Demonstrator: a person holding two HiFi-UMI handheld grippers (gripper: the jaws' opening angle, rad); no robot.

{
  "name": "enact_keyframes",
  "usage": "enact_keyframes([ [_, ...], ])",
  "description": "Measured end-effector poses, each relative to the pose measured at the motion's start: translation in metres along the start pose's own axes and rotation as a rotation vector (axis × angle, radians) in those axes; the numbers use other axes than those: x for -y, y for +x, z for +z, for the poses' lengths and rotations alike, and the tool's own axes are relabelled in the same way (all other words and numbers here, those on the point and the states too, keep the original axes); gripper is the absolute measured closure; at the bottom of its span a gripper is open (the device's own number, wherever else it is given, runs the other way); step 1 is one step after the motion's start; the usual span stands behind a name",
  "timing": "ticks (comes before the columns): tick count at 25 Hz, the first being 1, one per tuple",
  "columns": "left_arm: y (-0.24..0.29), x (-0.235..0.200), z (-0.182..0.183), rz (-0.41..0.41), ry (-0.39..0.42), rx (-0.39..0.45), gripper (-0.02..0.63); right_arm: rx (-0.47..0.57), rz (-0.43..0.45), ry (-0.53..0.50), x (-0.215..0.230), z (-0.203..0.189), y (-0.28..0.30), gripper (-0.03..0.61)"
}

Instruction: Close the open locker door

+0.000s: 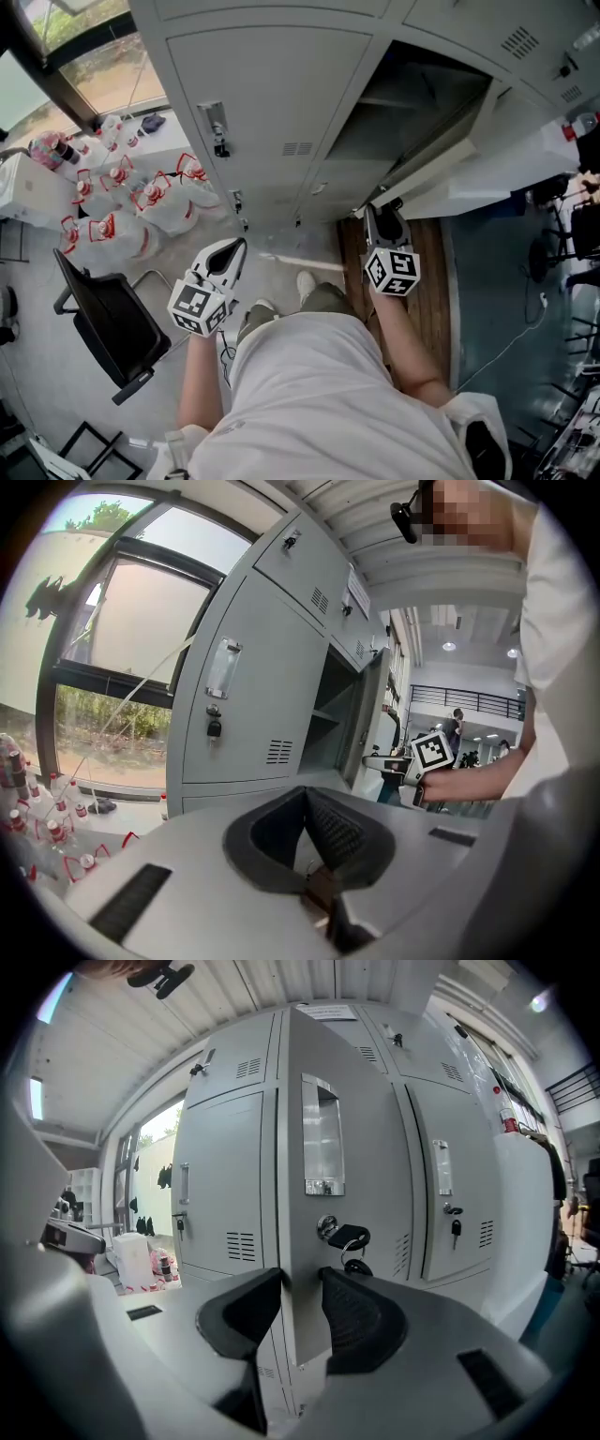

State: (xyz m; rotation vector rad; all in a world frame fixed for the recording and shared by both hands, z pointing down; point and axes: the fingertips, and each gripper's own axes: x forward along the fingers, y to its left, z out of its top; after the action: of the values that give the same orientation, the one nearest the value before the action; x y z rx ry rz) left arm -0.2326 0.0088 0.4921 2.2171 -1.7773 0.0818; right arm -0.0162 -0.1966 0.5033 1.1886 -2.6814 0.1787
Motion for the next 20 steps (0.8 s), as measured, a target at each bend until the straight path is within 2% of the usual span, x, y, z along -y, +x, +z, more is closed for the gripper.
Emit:
enact_keyframes([
  [3, 0.005, 0.0, 0.003, 0.012, 0.01, -0.002, 0.611, 0.006, 0.044, -0.021, -0.011, 0.003, 0.009, 0.462],
  [8, 0.009, 0.0, 0.007, 0.041, 0.024, -0.012, 0.611, 0.017, 0.118, -0.039, -0.023, 0.008, 0.025, 0.465],
  [20, 0.011, -0.007, 0.01, 0.149, 0.004, -0.023, 0.611, 0.026, 0.231, -0.054, -0.034, 0.016, 0.065, 0.469],
])
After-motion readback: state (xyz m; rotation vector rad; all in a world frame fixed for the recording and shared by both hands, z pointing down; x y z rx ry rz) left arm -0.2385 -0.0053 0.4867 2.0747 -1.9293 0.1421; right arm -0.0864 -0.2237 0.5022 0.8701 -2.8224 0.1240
